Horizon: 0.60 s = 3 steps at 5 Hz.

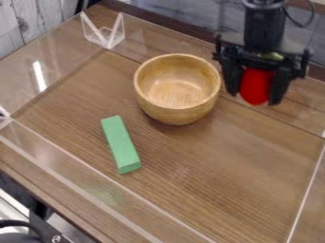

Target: Move the red fruit to the right

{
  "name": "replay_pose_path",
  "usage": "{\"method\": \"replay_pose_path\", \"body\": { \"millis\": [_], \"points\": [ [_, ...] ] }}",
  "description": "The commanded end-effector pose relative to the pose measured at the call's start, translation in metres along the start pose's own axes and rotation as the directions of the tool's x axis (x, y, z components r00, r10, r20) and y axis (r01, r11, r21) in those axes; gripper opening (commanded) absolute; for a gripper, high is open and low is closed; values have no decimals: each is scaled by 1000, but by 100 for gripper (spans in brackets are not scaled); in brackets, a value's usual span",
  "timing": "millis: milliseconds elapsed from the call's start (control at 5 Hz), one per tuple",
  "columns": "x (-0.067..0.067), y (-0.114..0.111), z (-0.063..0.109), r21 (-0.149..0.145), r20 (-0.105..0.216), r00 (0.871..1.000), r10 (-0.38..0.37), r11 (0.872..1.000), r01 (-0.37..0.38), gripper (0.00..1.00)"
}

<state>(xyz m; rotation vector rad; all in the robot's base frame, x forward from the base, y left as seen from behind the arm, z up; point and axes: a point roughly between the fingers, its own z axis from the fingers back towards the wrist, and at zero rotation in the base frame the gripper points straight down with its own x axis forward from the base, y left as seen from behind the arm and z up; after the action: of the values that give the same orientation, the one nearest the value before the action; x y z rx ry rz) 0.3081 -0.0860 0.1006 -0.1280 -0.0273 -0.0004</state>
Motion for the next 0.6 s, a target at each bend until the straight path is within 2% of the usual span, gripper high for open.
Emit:
{"method": "replay_pose_path", "body": {
  "millis": [0,200,400],
  "points": [
    [7,-2,-16,13,41,998,-39,999,39,0],
    [4,-11,-35,25,45,999,-13,1000,12,0],
    [0,-20,-48,33,43,999,22,999,-24,0]
  ]
}}
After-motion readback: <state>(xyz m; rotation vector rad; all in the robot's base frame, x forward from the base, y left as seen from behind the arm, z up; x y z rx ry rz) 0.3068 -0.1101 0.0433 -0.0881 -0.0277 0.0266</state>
